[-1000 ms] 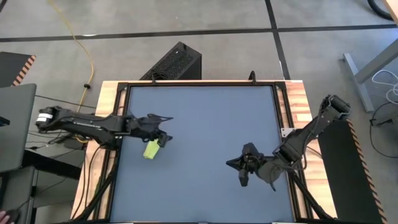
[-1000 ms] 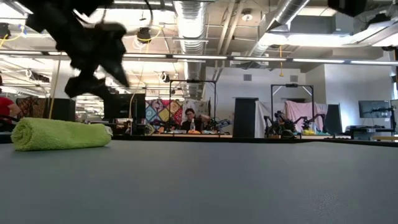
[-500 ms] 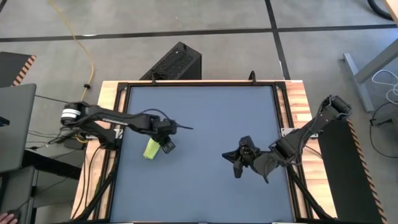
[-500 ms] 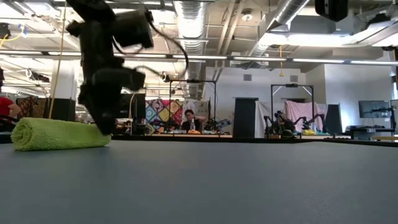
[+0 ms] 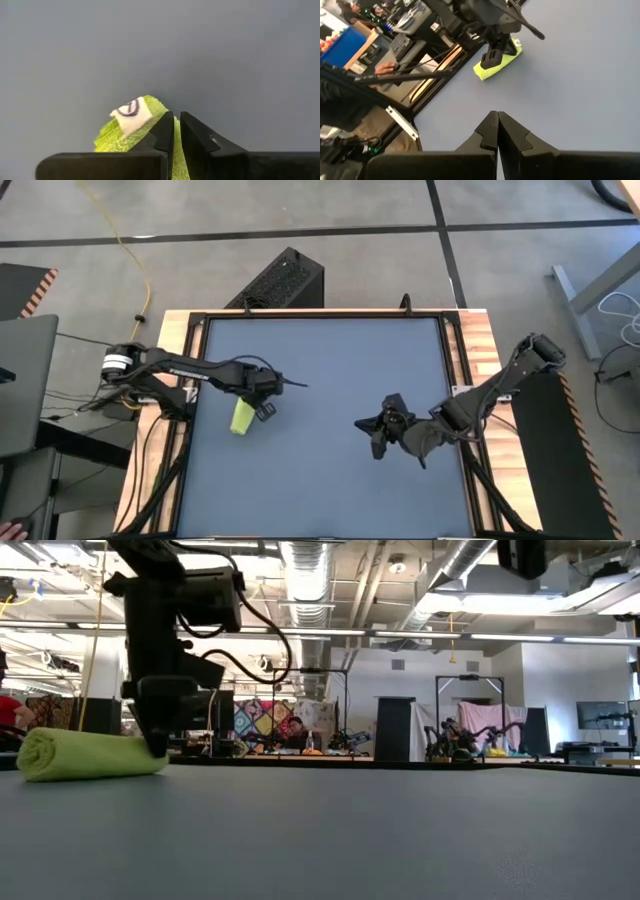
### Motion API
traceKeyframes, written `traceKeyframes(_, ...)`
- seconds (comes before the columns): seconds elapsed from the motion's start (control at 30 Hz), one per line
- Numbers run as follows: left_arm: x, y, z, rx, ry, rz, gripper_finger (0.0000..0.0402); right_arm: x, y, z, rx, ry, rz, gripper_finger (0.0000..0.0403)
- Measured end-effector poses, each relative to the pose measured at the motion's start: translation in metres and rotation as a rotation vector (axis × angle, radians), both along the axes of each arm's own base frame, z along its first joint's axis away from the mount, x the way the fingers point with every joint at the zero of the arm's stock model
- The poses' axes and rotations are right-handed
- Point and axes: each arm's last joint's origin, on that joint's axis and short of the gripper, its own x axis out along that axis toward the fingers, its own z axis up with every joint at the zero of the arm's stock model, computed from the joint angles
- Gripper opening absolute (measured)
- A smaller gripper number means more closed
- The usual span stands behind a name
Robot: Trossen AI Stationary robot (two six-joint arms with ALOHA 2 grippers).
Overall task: Roll towel
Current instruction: Return to Home Position
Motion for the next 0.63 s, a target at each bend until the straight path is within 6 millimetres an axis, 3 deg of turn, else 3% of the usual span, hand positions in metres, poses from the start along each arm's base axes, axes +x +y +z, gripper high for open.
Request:
traceKeyframes(0.4,-0.015,0.013,0.013,0.097,0.044,0.049,0.0011,0.010,-0.018,0.001,0.010,0.000,-0.048,0.0028)
traceKeyframes(0.5,-0.019,0.014,0.030,0.121,-0.062,0.030,0.0011,0.014,-0.023,0.002,0.001,-0.010,-0.048,0.0028)
traceKeyframes(0.63,-0.023,0.014,0.070,0.161,-0.357,-0.083,0.0011,0.024,-0.039,0.007,-0.080,-0.019,0.014,0.0020)
